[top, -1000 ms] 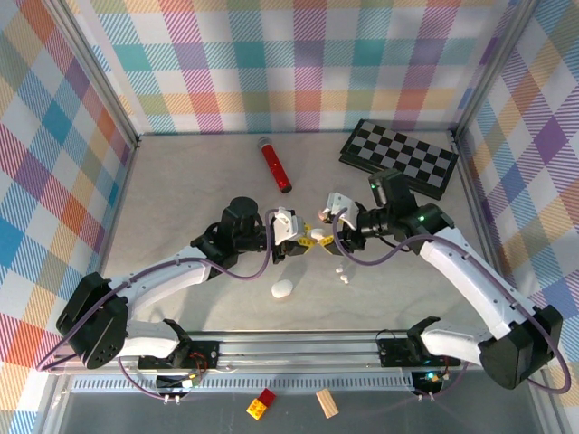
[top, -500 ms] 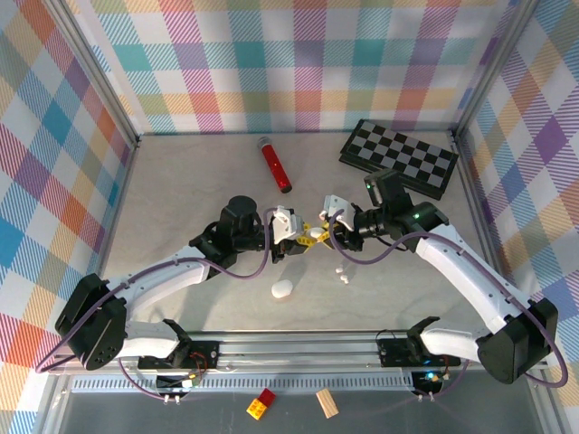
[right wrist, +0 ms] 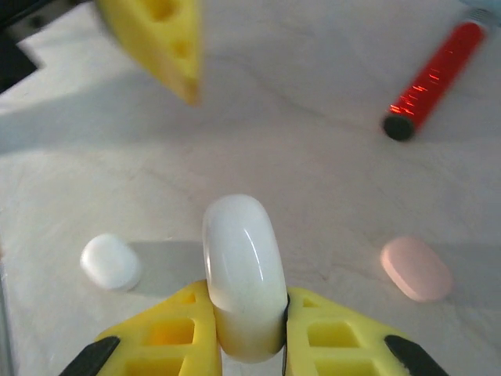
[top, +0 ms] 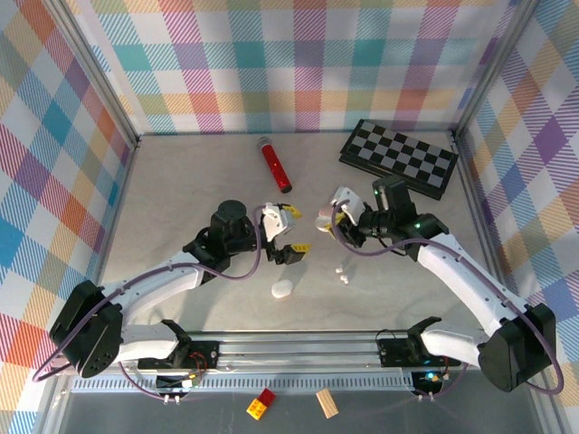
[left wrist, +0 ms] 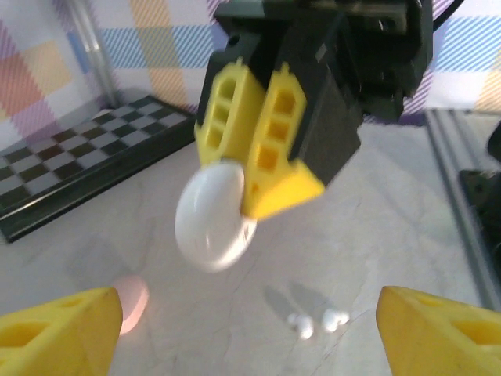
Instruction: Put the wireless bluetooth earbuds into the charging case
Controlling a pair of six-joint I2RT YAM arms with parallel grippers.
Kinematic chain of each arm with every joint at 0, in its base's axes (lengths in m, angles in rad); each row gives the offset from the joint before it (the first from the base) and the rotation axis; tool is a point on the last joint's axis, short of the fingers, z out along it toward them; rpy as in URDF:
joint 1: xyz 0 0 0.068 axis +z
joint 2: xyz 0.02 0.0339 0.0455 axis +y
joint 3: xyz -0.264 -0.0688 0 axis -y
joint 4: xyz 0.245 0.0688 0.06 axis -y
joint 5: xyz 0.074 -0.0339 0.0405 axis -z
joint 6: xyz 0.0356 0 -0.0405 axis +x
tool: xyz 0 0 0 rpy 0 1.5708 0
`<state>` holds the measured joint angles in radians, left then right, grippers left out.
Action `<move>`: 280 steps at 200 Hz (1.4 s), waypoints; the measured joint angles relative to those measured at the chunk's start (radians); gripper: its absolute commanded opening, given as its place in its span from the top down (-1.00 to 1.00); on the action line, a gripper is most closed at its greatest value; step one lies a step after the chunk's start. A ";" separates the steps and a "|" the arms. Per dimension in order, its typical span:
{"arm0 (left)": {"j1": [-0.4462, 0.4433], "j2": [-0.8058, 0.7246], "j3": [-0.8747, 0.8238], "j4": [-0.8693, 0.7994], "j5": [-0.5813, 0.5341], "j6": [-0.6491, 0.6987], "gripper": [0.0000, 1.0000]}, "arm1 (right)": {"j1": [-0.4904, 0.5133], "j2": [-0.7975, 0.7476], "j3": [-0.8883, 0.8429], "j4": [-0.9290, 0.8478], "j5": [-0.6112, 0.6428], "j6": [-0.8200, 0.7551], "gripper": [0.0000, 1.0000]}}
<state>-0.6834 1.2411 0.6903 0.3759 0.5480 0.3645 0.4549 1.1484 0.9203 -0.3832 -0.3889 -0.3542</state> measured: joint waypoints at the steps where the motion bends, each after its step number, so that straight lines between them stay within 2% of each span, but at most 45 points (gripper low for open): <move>1: 0.000 0.000 -0.001 0.000 -0.002 0.000 -0.82 | -0.002 0.000 -0.003 0.005 0.002 0.008 0.68; 21: 0.000 0.000 -0.020 -0.012 -0.046 -0.008 -1.00 | -0.055 0.005 -0.074 0.140 0.048 0.221 0.69; 51: -0.018 0.000 -0.019 -0.079 -0.117 -0.005 -1.00 | -0.123 0.088 -0.122 0.267 0.108 0.536 0.64; 87: -0.048 0.003 -0.003 -0.213 -0.175 0.005 -1.00 | -0.196 0.216 -0.138 0.352 0.109 0.814 0.66; 134: -0.082 0.045 0.063 -0.339 -0.219 0.025 -1.00 | -0.227 0.392 -0.138 0.437 0.095 1.026 0.69; 183: -0.082 0.048 0.063 -0.377 -0.265 0.015 -1.00 | -0.227 0.506 -0.138 0.498 0.093 1.107 0.61; 203: -0.082 0.052 0.063 -0.399 -0.305 -0.005 -1.00 | -0.233 0.525 -0.139 0.511 0.097 1.124 0.43; 231: -0.082 0.062 0.060 -0.429 -0.344 -0.059 -1.00 | -0.241 0.518 -0.141 0.511 0.131 1.134 -0.17; 245: -0.083 0.062 0.056 -0.439 -0.358 -0.085 -1.00 | -0.244 0.491 -0.143 0.487 0.161 1.123 -0.41; 266: -0.095 0.064 0.054 -0.478 -0.378 -0.112 -0.98 | -0.246 0.411 -0.143 0.440 0.217 1.094 -0.58; 280: -0.115 0.075 0.054 -0.507 -0.391 -0.122 -0.96 | -0.246 0.346 -0.143 0.410 0.258 1.072 -0.60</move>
<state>-0.7982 1.3159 0.7441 -0.1307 0.1566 0.2420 0.2085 1.4948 0.7776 0.0269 -0.1310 0.7174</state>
